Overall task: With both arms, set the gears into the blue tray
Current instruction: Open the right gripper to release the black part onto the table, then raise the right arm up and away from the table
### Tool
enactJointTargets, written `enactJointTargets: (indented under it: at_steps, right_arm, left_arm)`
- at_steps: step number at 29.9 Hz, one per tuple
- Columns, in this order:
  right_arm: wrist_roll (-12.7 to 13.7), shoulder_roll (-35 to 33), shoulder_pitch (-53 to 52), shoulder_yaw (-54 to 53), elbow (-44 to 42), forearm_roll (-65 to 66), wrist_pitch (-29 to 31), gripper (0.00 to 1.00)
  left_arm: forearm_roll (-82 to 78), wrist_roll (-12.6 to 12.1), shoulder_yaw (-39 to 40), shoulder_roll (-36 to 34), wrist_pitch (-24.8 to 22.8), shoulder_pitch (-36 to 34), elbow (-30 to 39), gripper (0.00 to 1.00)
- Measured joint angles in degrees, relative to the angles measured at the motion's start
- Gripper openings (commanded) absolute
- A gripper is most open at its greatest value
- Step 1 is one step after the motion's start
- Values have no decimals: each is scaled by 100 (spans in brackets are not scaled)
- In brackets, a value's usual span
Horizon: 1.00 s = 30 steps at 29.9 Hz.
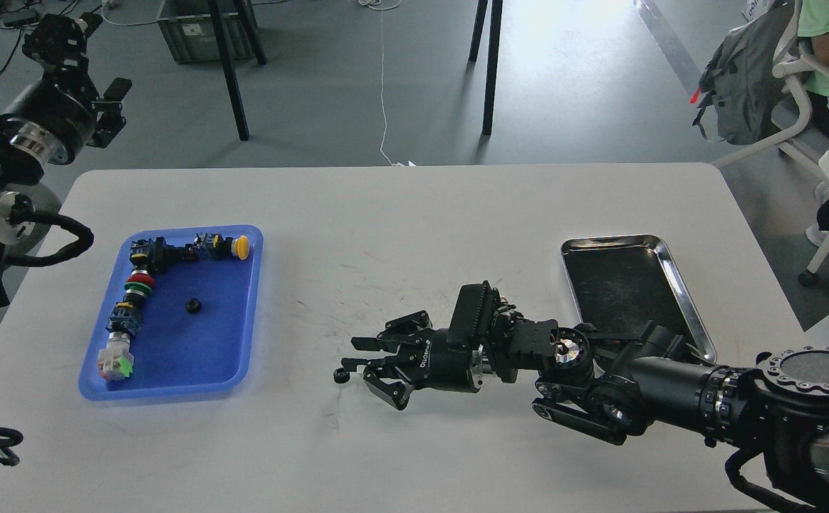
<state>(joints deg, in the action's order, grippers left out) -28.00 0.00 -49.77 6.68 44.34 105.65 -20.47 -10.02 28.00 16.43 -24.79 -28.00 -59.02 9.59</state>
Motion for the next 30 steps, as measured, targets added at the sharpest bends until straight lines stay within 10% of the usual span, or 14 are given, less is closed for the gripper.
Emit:
enactJointTargets:
  at_steps: [7,30]
  right_arm:
    - [0,0,-83,-263,-25,-74,24,65]
    - [0,-462,-1999,-692,-94,-4208,426,71]
  left_arm:
    - [-32,0,-56,66,0,18,-3,98]
    - [-294,0,-743,286,0,19,71,98]
